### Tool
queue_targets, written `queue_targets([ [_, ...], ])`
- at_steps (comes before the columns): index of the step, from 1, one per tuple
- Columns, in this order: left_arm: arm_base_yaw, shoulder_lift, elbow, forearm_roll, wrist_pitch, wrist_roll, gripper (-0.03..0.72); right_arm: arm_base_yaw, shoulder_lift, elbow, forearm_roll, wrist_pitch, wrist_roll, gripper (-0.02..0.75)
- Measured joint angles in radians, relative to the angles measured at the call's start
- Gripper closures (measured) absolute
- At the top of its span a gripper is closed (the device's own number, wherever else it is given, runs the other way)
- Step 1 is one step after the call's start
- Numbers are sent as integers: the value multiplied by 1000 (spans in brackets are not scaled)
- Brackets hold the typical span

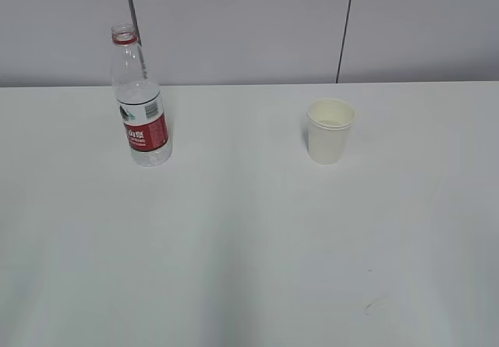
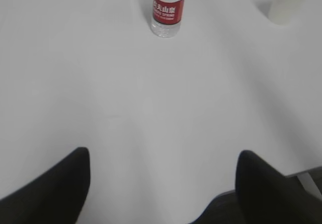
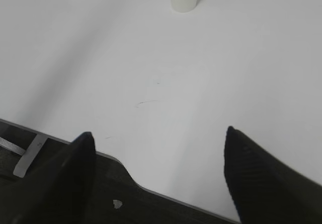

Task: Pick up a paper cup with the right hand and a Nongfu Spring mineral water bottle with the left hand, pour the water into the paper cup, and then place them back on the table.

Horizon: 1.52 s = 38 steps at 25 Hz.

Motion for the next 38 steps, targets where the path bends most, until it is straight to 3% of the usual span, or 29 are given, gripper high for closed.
queue_targets([
  [10, 2, 0, 0, -13, -10, 19, 144, 0, 0, 0, -38, 0, -2, 147],
  [15, 80, 0, 0, -12, -10, 19, 144, -4, 0, 0, -55, 0, -2, 147],
  [20, 149, 0, 0, -12, -11, 19, 144, -60, 0, 0, -79, 0, -2, 147],
  [38, 152, 0, 0, -12, -11, 21, 144, -74, 0, 0, -91, -2, -4, 147],
])
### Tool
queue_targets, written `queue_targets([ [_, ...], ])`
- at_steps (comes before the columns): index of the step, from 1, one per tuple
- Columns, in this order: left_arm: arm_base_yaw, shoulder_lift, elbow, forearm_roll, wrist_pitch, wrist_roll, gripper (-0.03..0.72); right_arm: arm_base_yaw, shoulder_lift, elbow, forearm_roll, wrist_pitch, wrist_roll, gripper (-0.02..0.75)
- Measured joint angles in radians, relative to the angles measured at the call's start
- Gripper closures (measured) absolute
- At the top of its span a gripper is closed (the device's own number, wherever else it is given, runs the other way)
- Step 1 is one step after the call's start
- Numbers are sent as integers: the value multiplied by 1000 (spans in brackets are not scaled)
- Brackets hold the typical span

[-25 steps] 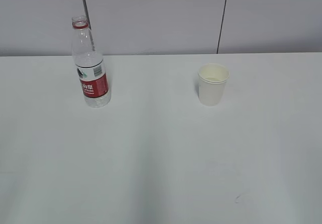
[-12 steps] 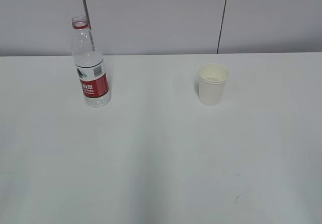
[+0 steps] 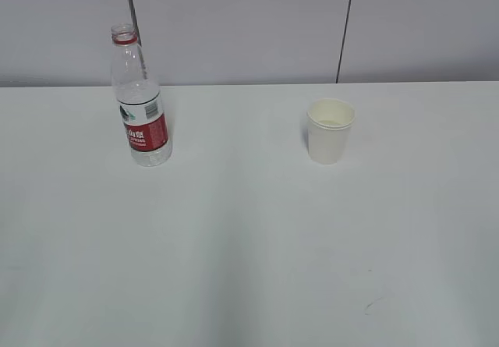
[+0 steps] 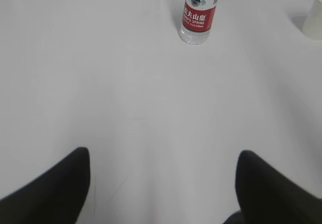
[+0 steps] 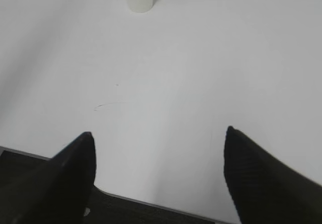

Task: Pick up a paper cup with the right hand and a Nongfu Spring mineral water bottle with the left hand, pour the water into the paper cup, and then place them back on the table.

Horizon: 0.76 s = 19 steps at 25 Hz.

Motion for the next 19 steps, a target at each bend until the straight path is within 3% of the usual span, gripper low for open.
queue_targets([
  [19, 0, 0, 0, 0, -1, 0, 144, 0, 0, 0, 0, 0, 0, 147],
])
